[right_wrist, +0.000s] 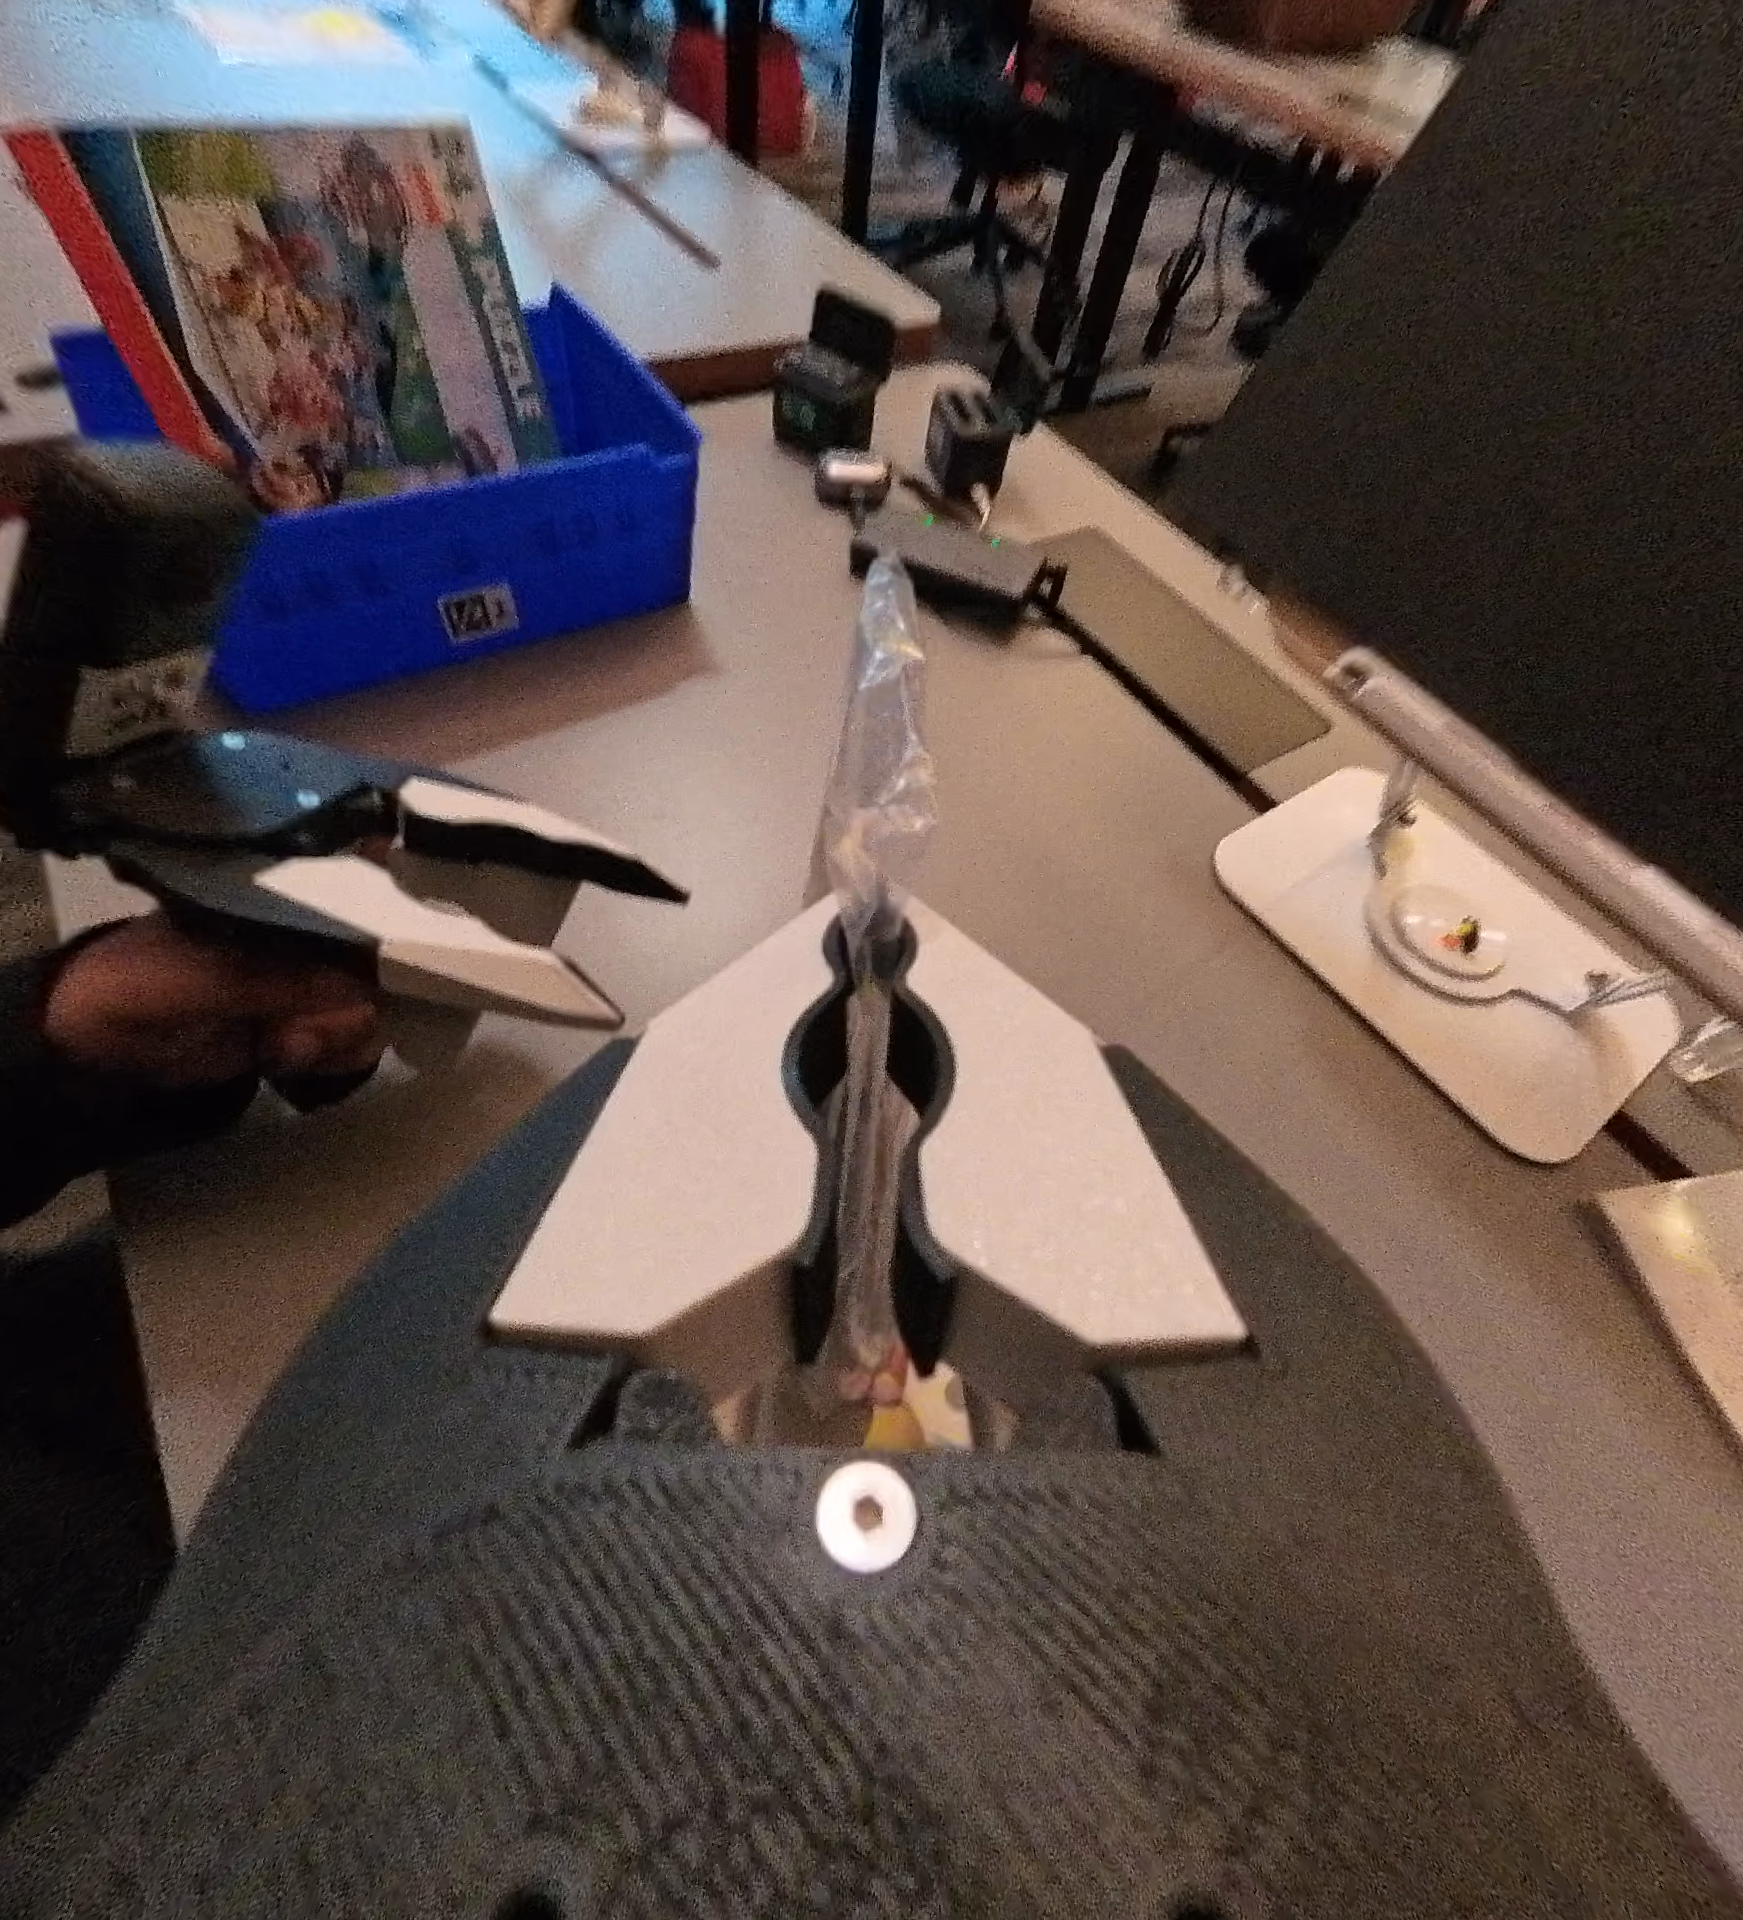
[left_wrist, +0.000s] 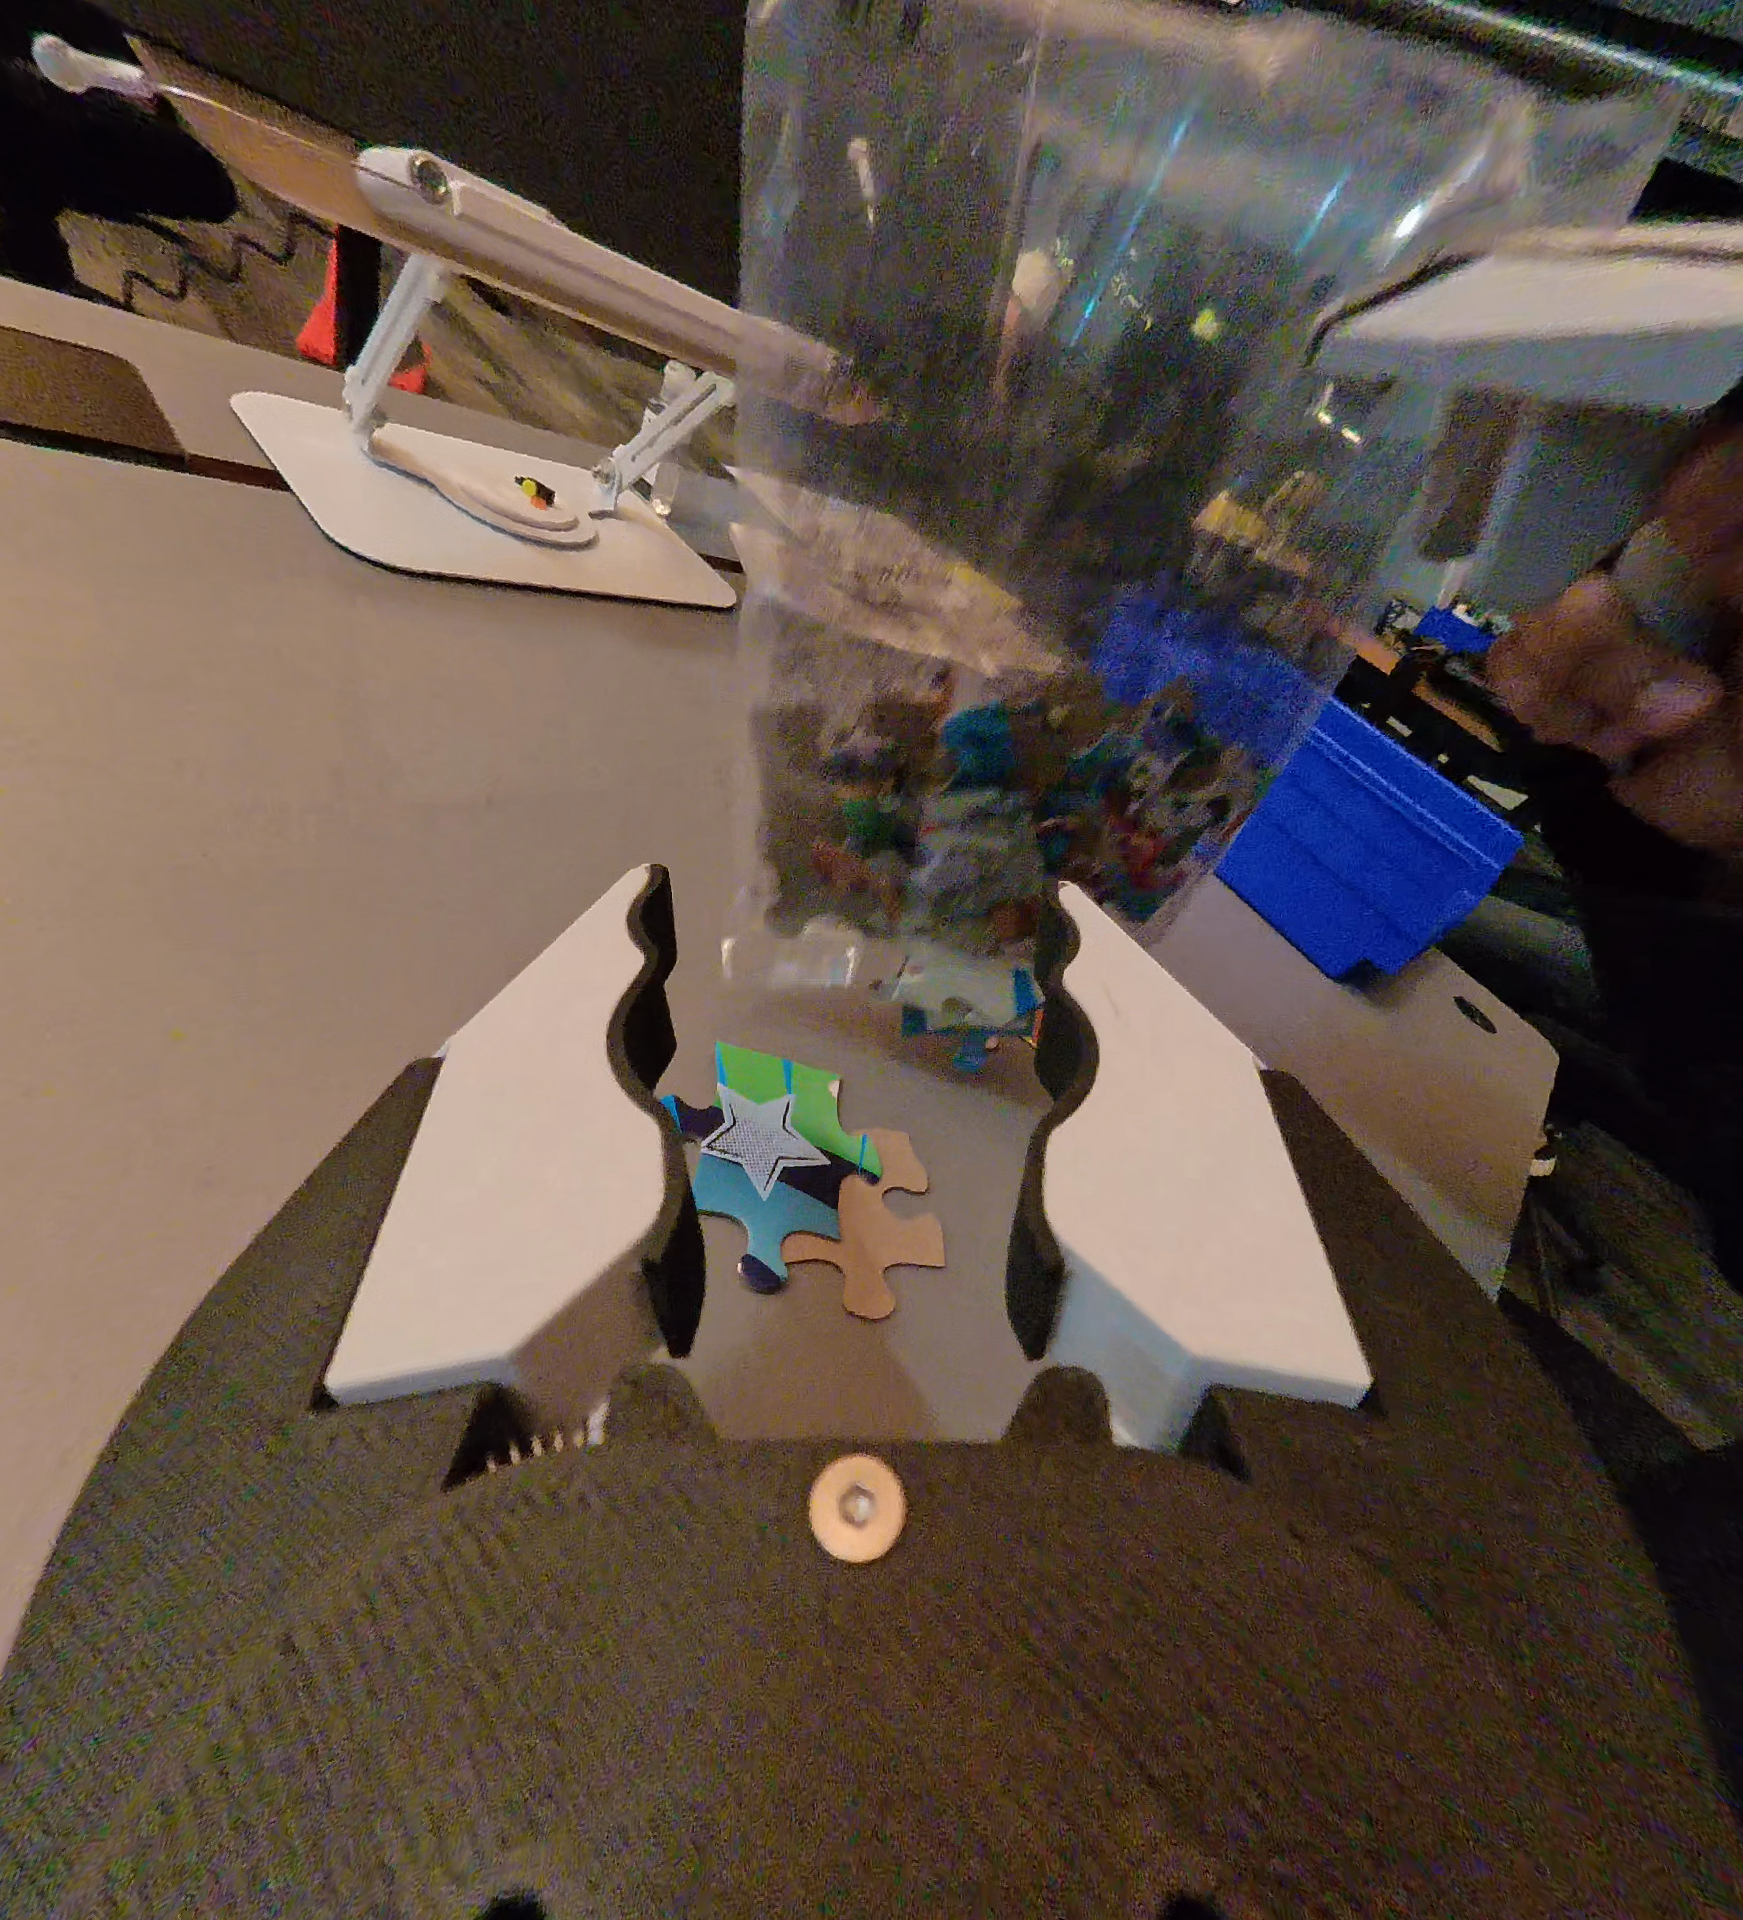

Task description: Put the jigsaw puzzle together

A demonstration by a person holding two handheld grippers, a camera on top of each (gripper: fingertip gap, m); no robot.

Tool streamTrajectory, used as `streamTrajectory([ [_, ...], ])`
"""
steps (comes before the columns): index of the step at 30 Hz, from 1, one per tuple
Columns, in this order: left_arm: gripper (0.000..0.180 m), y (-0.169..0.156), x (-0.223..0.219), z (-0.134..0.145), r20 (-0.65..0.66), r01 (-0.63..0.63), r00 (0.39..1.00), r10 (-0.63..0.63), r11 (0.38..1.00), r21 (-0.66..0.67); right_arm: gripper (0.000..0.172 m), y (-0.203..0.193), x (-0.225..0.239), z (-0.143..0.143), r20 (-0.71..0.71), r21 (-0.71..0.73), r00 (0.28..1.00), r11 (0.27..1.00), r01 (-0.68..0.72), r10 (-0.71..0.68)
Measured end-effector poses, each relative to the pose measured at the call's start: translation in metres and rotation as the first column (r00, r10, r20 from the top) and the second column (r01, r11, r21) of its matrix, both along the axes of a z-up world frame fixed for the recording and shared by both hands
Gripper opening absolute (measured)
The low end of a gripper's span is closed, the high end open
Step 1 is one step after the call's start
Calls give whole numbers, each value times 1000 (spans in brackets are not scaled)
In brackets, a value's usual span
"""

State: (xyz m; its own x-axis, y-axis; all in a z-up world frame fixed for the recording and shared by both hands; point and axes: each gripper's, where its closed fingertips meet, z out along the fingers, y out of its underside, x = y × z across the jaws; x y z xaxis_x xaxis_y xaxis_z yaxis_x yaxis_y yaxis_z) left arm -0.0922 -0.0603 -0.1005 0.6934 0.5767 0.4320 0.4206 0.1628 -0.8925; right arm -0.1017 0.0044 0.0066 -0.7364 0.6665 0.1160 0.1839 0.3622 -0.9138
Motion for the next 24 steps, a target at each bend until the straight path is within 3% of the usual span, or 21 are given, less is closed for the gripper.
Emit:
streamTrajectory([
  [2, 69, 1, 1, -4, 12, 6, 1000, -6, 1000, -5, 0, 0, 1, 8, -12, -32, 1000, 999, 1, -1],
  [4, 69, 3, 2, -6, 19, 13, 1000, -13, 1000, 3, 0, -3, 0, -19, 61, 62, 998, 998, -16, 12],
  [8, 71, 3, 2, -15, 32, 11, 999, -10, 1000, -25, 0, -1, 2, 33, -77, -93, 997, 996, 8, -15],
  [11, 72, 5, 4, -16, 40, 23, 999, -22, 1000, -10, 0, -5, 0, -15, 60, 25, 998, 999, -20, 19],
  [14, 72, 5, 2, -21, 48, 17, 999, -16, 1000, -24, 0, 0, 2, 24, -24, -99, 1000, 995, 2, -4],
  [18, 73, 9, 4, -27, 63, 33, 997, -31, 999, -28, 0, 0, 1, -11, 47, -2, 999, 1000, 4, -4],
  [24, 72, 10, 3, -43, 103, 26, 995, -17, 996, -87, 0, 10, -1, 11, 19, -165, 1000, 986, 20, -17],
])
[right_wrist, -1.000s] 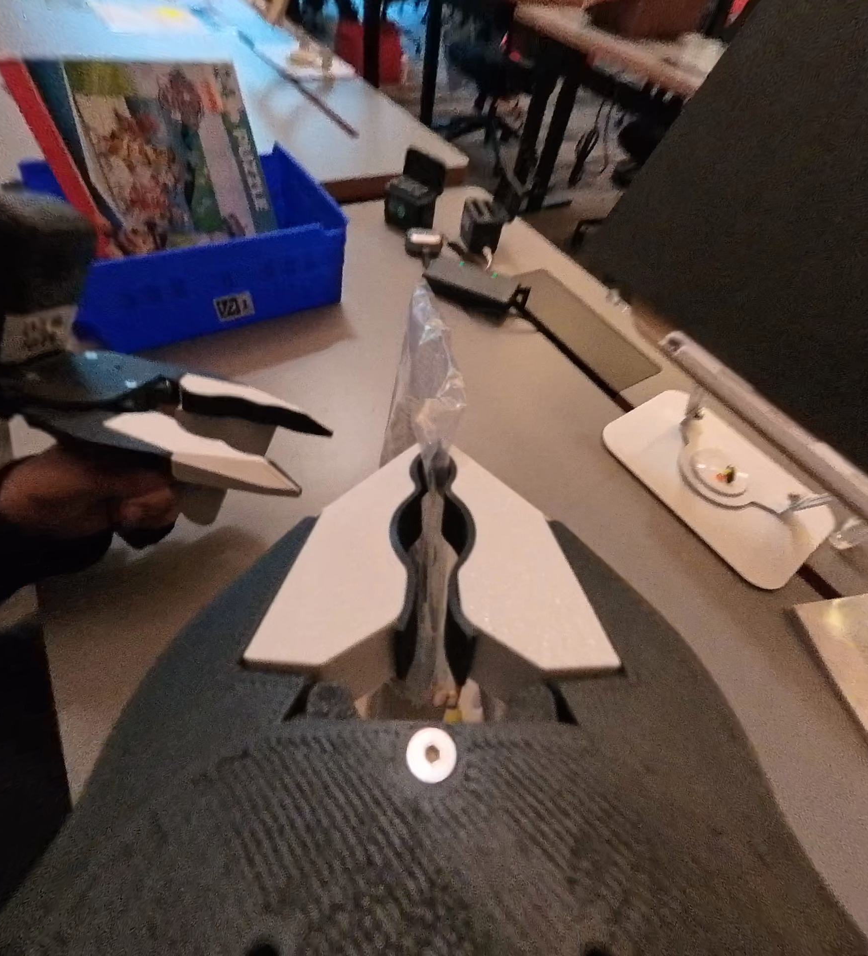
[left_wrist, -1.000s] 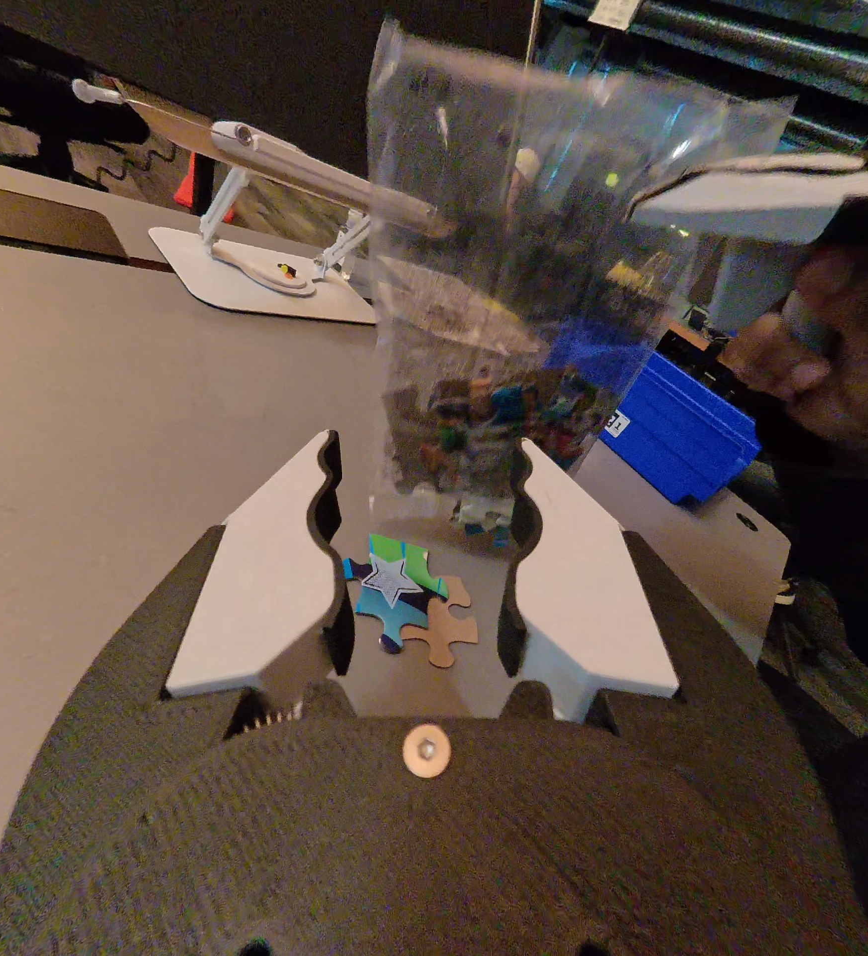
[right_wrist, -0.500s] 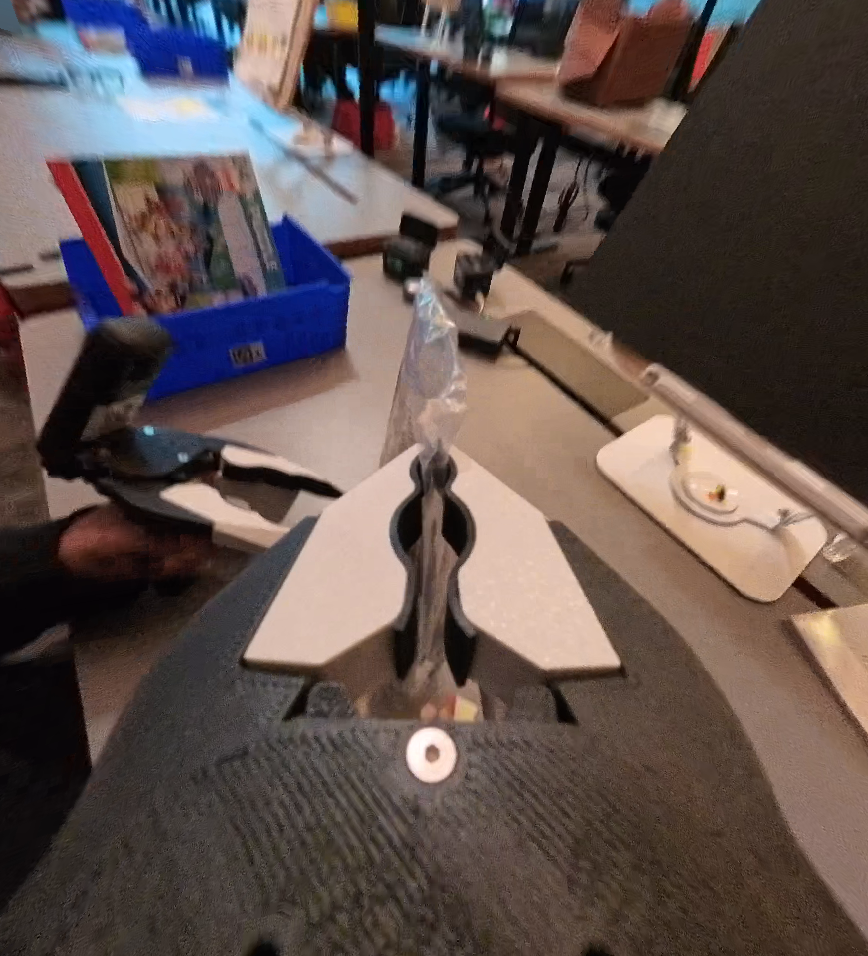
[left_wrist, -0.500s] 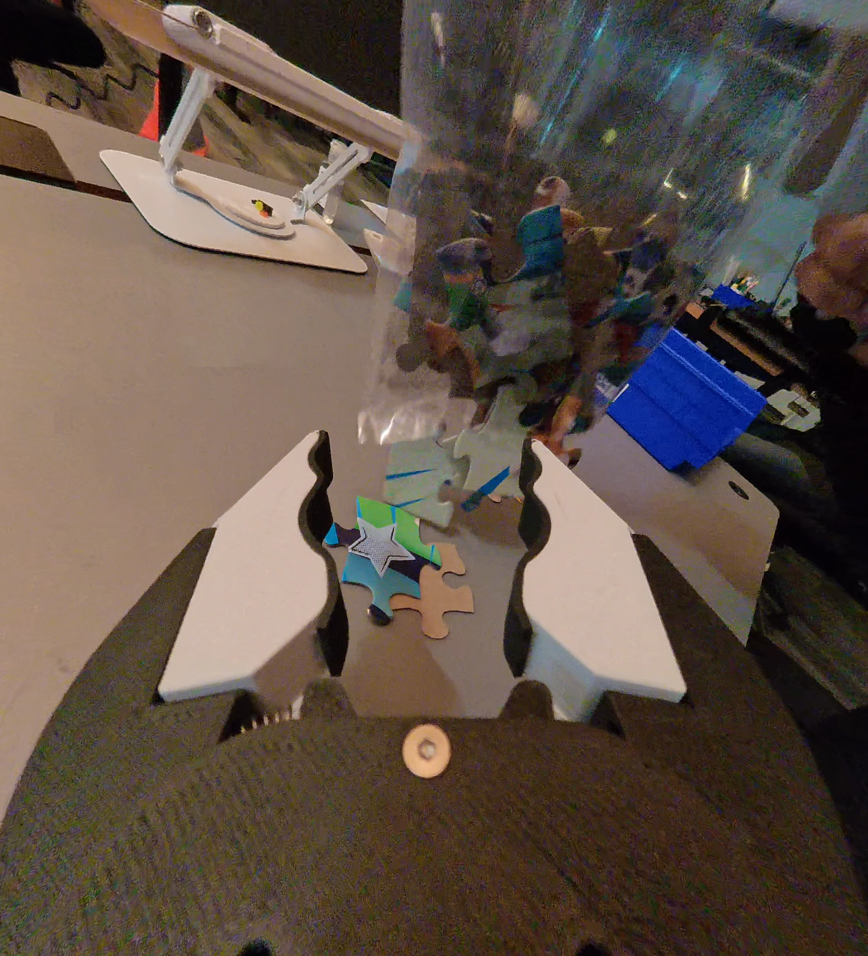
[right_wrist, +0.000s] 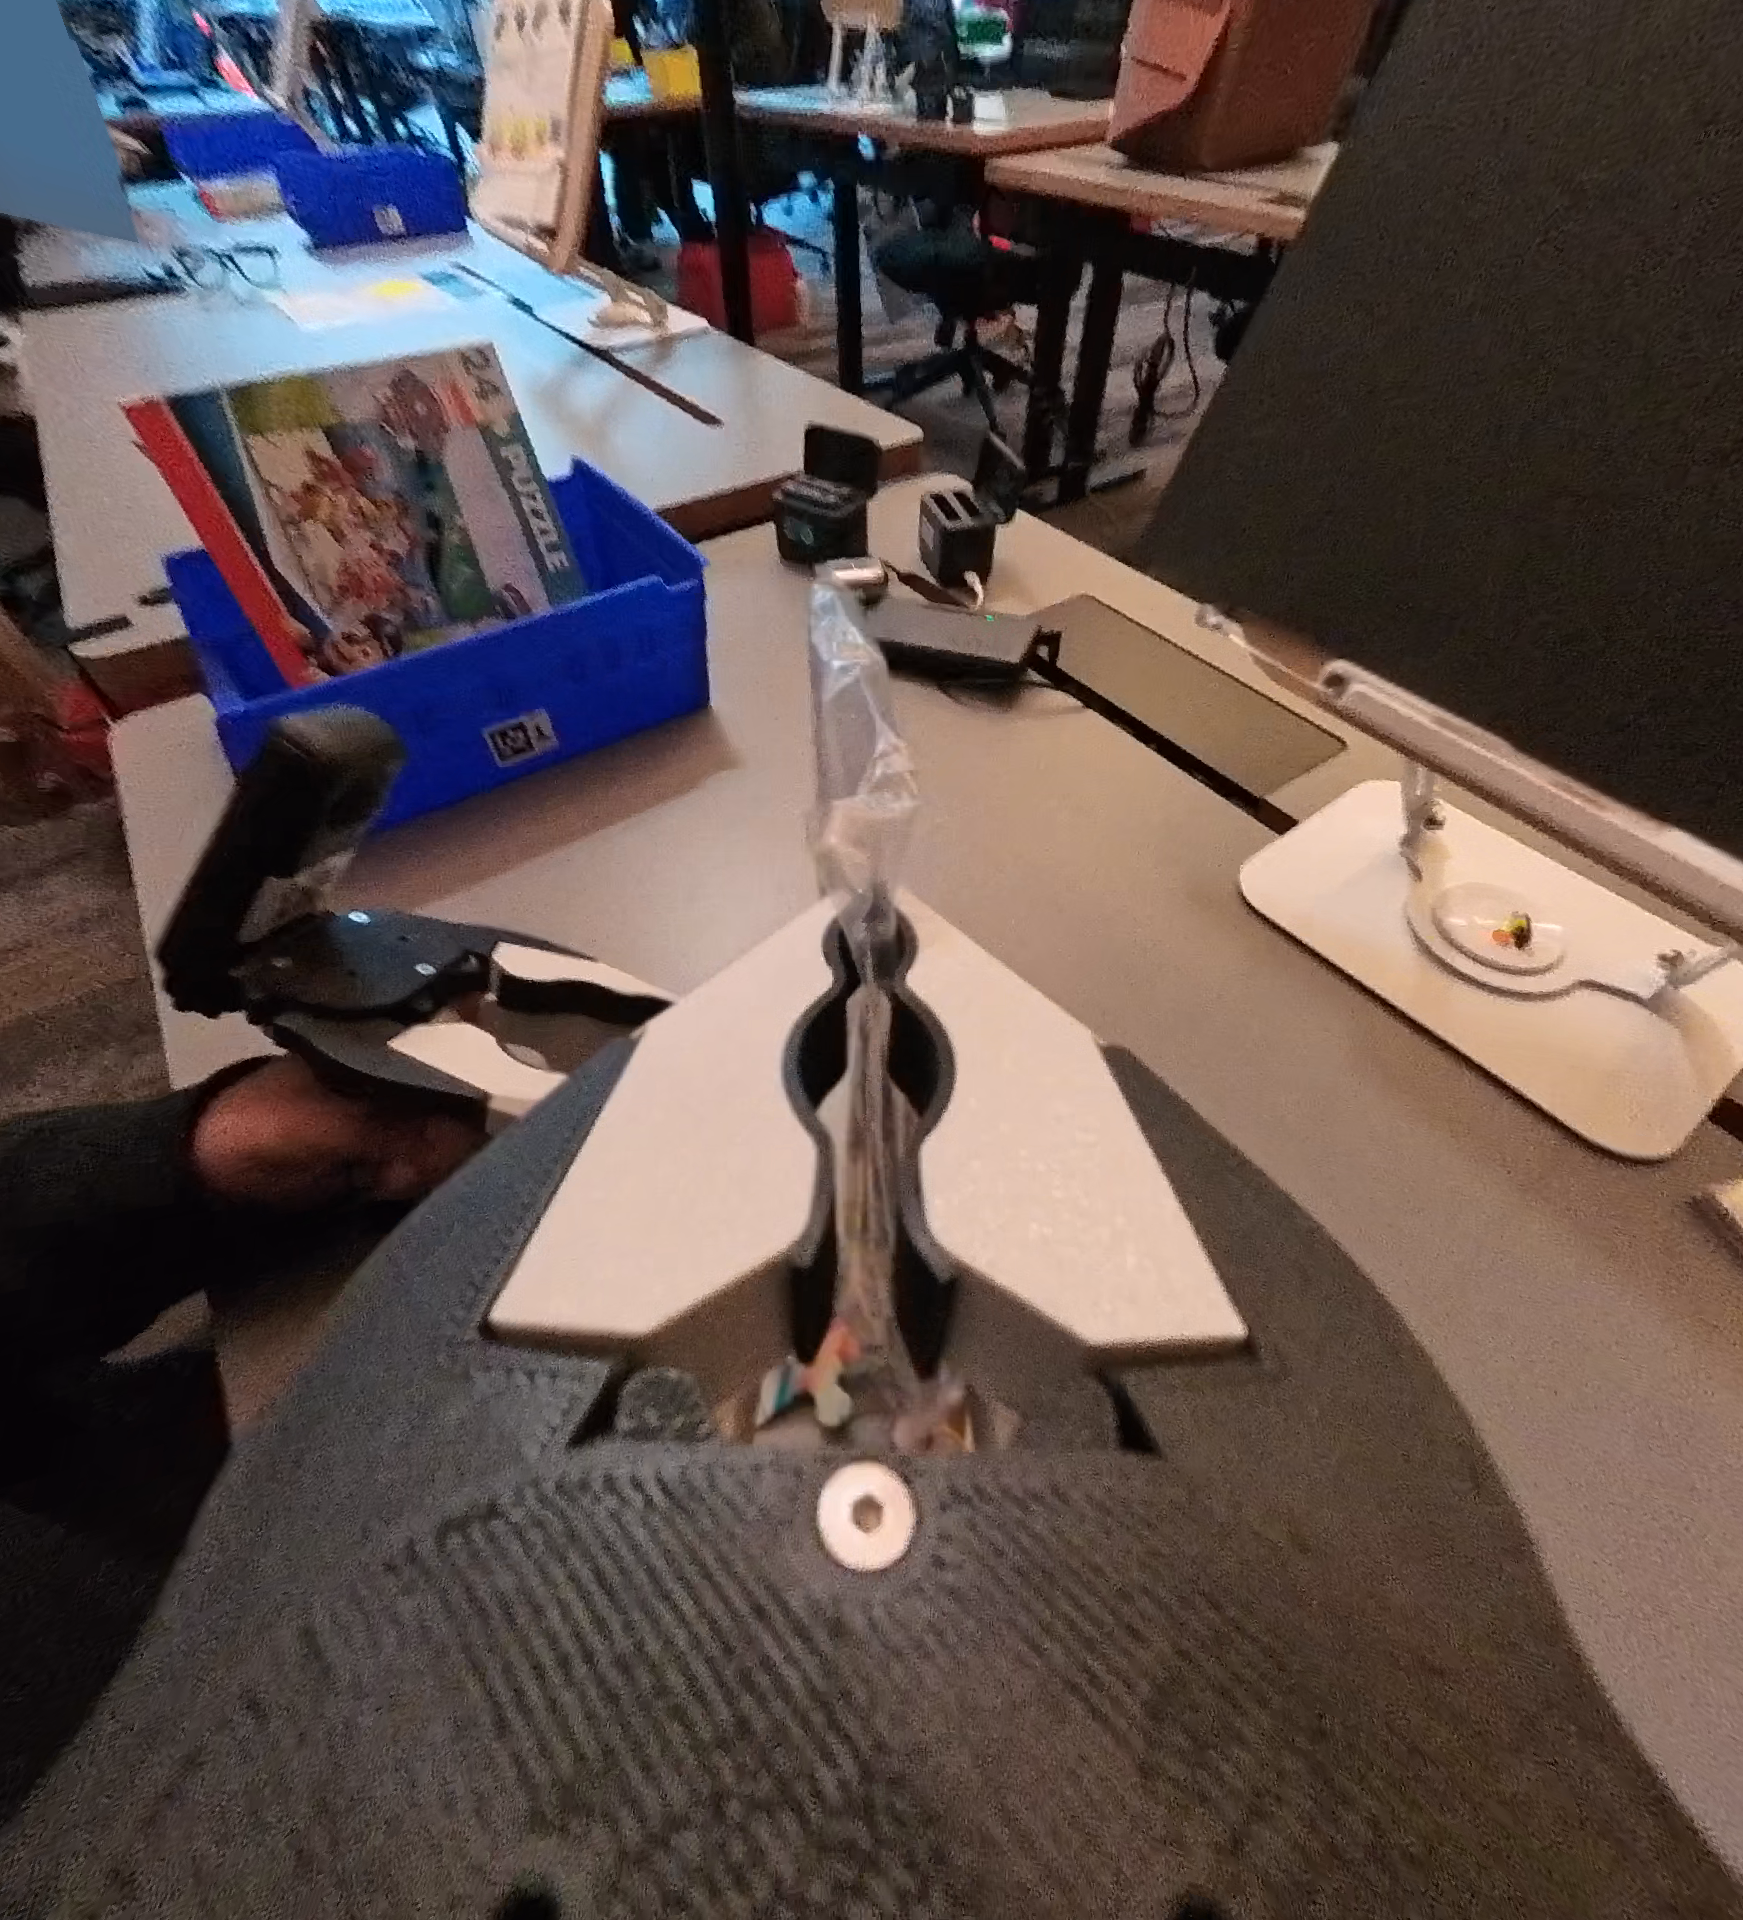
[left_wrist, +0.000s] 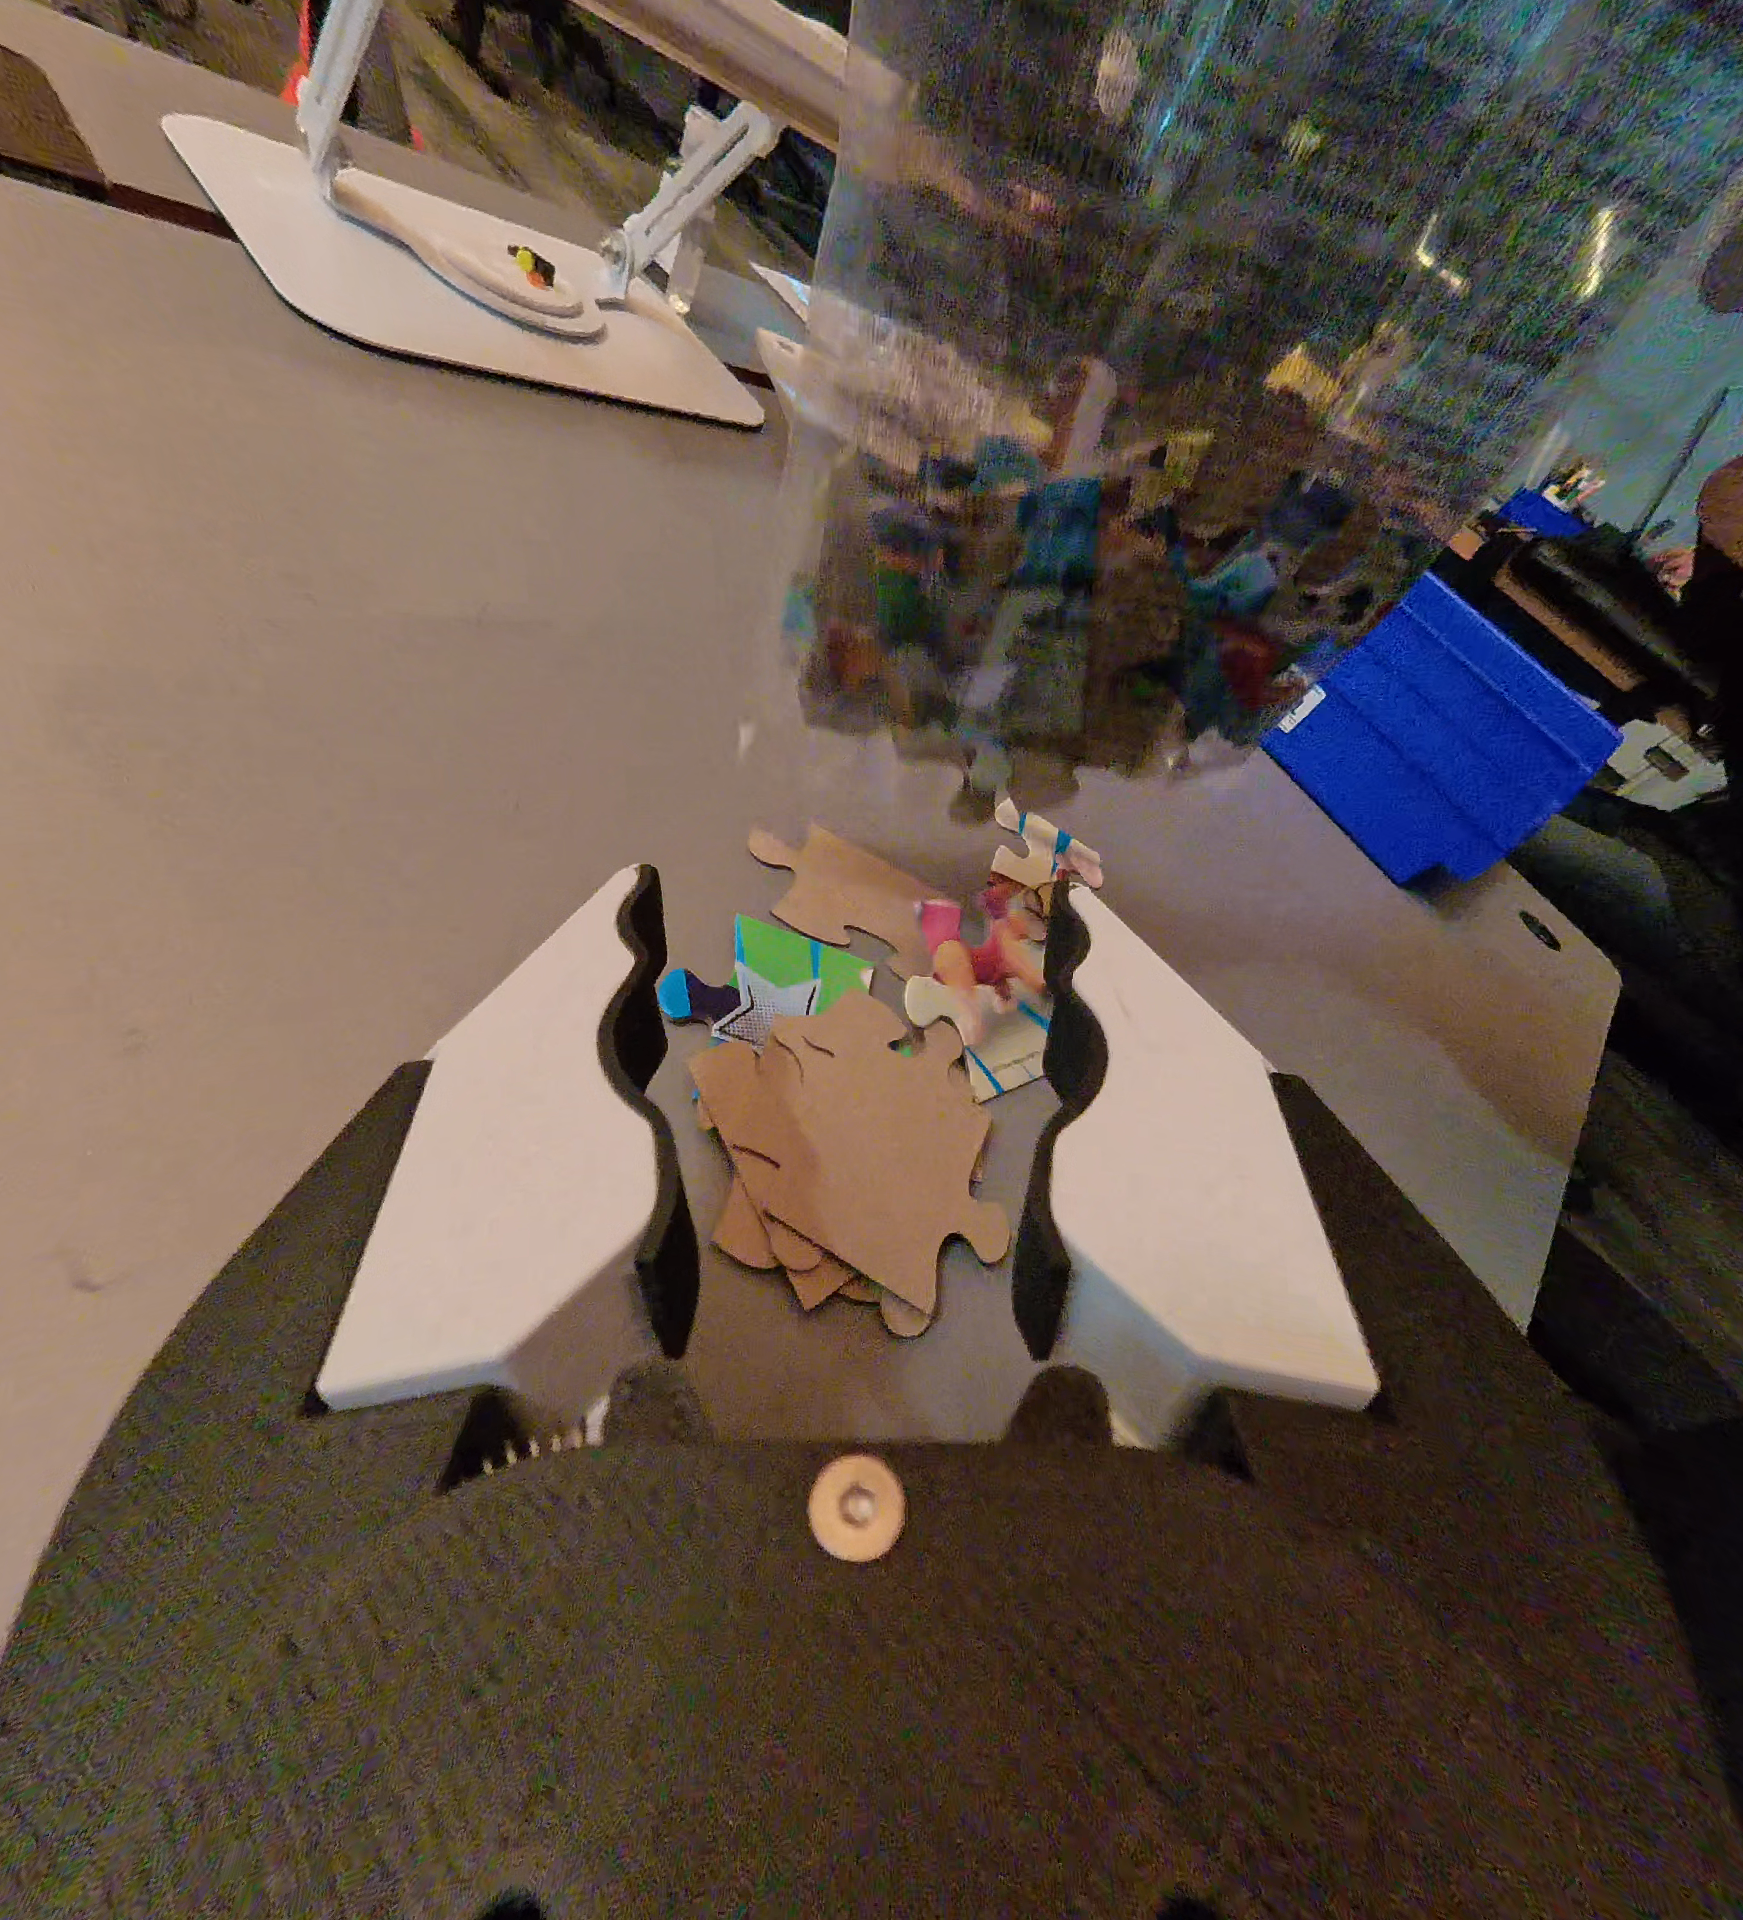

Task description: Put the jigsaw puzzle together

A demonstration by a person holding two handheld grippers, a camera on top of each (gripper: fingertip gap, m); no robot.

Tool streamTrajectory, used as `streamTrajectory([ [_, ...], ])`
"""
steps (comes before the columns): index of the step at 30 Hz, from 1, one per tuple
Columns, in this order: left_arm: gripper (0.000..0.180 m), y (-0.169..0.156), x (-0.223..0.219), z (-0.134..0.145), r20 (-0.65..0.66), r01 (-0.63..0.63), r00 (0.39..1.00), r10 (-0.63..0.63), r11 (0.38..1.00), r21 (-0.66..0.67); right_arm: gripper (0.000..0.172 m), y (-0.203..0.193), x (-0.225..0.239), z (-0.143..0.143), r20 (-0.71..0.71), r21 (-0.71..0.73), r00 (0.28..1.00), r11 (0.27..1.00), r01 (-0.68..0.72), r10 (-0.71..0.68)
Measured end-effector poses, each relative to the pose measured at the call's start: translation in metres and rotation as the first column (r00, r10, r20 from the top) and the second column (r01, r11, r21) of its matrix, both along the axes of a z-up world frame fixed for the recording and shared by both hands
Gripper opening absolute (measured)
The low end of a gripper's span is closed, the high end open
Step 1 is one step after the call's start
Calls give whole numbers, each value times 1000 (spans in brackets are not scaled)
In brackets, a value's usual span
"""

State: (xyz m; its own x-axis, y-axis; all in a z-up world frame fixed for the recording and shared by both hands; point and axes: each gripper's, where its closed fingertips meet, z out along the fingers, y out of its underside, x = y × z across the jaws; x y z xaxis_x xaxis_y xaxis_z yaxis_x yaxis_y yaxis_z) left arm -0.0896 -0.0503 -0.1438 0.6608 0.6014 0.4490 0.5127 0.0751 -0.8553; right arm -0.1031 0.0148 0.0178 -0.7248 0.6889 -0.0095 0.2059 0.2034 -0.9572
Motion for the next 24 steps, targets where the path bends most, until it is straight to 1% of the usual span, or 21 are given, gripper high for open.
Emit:
streamTrajectory([
  [2, 72, 1, 1, 0, 2, 6, 1000, -6, 1000, 3, 0, 1, 5, 22, -84, -45, 996, 999, 2, -6],
  [3, 72, 2, 1, -1, 7, 11, 1000, -11, 1000, 5, 0, 0, 7, 26, -105, -29, 994, 1000, 0, -3],
  [4, 72, 4, 1, -1, 16, 22, 1000, -23, 1000, 16, 0, -3, 8, 25, -106, 1, 994, 1000, -8, 8],
  [5, 72, 7, 1, 2, 32, 44, 998, -46, 998, 48, 0, -6, 8, 22, -103, 25, 995, 1000, -15, 17],
  [7, 72, 13, -1, 11, 83, 94, 990, -110, 980, 177, 0, -11, 9, 24, -96, 18, 994, 999, -40, 41],
  [9, 72, 16, -6, 23, 120, 136, 976, -182, 938, 318, 0, -12, 12, 35, -96, -23, 993, 998, -65, 63],
  [11, 73, 18, -2, 36, 121, 204, 952, -282, 877, 436, 0, -10, 13, 44, -88, -52, 993, 995, -80, 75],
  [13, 59, 18, 9, 53, 72, 275, 929, -363, 807, 523, 0, -7, 15, 47, -66, -86, 994, 992, -97, 92],
  [14, 51, 18, 11, 54, 59, 286, 927, -370, 801, 525, 0, -6, 15, 47, -48, -112, 994, 988, -108, 103],
  [15, 23, 16, 16, 56, 21, 316, 924, -383, 791, 524, 0, -2, 15, 46, -25, -134, 994, 985, -110, 107],
  [16, 14, 14, 18, 60, -6, 326, 924, -382, 781, 533, 0, 4, 13, 43, -8, -145, 995, 984, -101, 101],
  [18, 8, 7, 14, 65, -15, 303, 935, -355, 774, 556, 0, 19, 9, 31, 23, -138, 997, 988, -71, 75],
  [20, 4, -2, 6, 66, -14, 276, 947, -321, 789, 548, 0, 33, 5, 11, 70, -113, 996, 993, -46, 54],
  [22, 4, -7, 1, 65, -27, 272, 954, -297, 827, 492, 0, 45, 5, -12, 137, -107, 989, 994, -38, 53],
  [23, 4, -8, 0, 65, -40, 276, 956, -290, 847, 454, 0, 49, 6, -23, 182, -124, 982, 992, -33, 55],
  [24, 6, -8, 0, 66, -57, 284, 956, -287, 864, 416, 0, 52, 8, -28, 217, -169, 974, 985, -37, 73],
])
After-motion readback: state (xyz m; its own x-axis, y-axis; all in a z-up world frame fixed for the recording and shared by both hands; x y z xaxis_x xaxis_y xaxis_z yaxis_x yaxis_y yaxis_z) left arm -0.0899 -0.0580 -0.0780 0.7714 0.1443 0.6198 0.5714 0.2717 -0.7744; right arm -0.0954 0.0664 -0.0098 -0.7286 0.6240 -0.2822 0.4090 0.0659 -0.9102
